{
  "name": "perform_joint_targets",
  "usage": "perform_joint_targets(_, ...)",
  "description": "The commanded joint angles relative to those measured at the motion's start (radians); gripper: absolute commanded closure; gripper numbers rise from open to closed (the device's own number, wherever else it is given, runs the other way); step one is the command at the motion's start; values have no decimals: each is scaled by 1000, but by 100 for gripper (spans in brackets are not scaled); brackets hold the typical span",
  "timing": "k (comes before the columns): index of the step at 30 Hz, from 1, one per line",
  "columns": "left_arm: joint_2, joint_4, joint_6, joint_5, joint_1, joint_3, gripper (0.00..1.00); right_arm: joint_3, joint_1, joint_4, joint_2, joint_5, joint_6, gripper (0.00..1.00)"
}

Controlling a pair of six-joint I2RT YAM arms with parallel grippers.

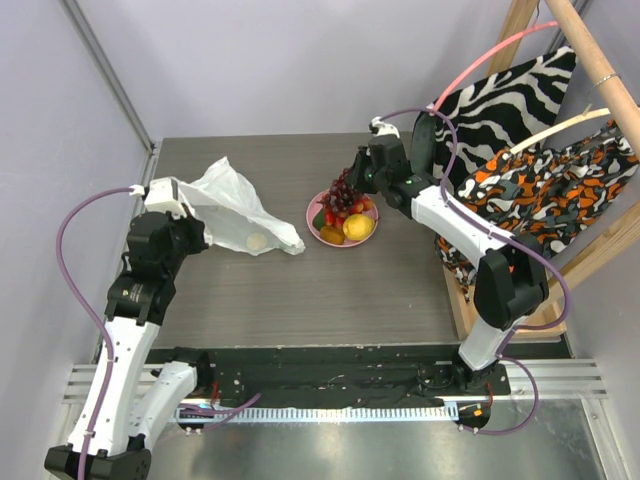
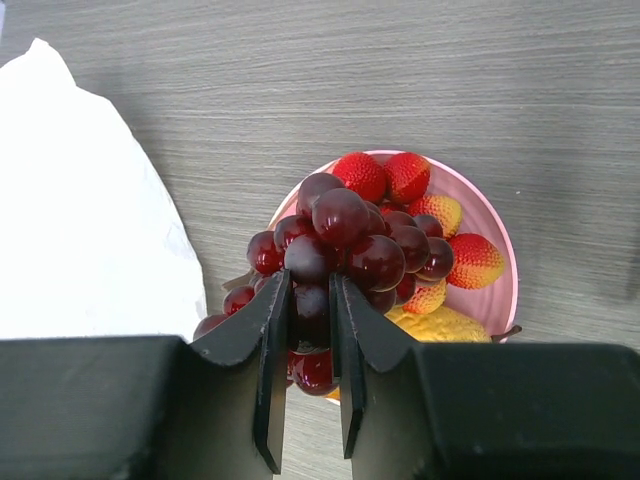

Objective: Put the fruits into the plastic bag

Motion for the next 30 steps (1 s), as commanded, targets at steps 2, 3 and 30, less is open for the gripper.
perform_joint_targets(2,-15,48,11,15,4,0,100,4,1,75,-95,7,4,99)
perform_joint_targets(3,-14,46,13,15,4,0,100,-2,1,76,-101,9,3,99)
perform_joint_targets(30,-18,46,10,22,4,0,100,-48,192,15,-345,-289,-198,99)
